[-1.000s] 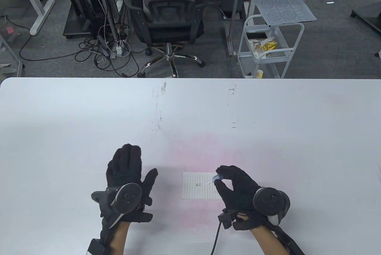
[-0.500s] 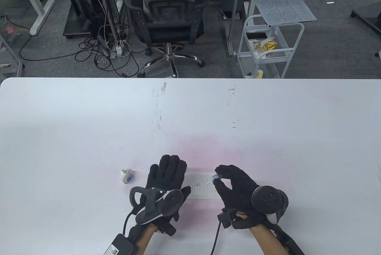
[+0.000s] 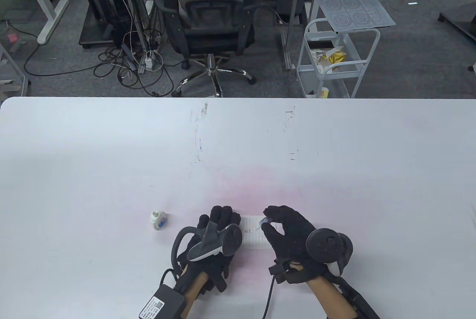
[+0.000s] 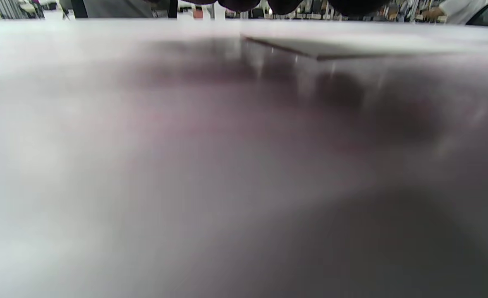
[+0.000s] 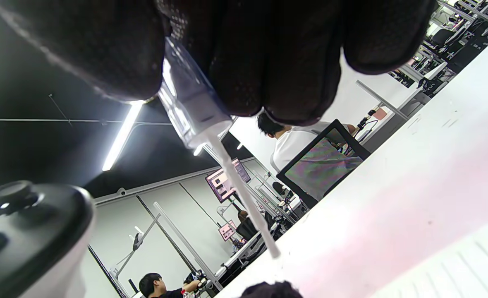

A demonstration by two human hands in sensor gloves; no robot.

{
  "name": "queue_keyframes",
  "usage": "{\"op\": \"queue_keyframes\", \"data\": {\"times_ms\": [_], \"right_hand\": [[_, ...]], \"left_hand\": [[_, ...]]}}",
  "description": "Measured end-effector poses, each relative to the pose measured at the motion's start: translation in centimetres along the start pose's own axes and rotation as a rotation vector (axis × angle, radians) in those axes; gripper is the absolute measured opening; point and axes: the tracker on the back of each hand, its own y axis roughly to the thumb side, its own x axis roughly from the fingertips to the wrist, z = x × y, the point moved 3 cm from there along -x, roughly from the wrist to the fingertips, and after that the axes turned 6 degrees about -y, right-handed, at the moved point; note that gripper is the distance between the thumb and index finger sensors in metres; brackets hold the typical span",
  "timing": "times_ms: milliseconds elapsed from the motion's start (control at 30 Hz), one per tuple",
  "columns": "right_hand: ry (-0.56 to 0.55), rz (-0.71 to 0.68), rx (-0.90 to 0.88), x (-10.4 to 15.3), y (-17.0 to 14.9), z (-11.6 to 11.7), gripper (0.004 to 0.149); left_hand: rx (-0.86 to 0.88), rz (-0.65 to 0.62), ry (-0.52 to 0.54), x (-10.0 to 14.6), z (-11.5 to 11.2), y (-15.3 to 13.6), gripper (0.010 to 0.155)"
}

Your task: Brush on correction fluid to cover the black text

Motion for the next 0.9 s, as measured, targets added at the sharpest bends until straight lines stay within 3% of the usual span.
{"op": "queue_keyframes", "data": {"times_ms": [133,400,900], "right_hand": [[0.026,0.0,0.031,-0.1,-0.2,1.1,0.049],[0.101,0.012,0.114,-0.7,-0.8,3.6,0.048],[0.111,-0.01,0.136,-0.9,-0.4,4.9,0.048]], "left_hand": [[0.006,0.002,-0.11,-0.7,-1.0,0.1,0.066],[0.007,0.005,-0.094,-0.5,-0.8,0.1,0.065],[0.009,0.01,-0.101,-0.6,-0.8,0.0,0.065]]}}
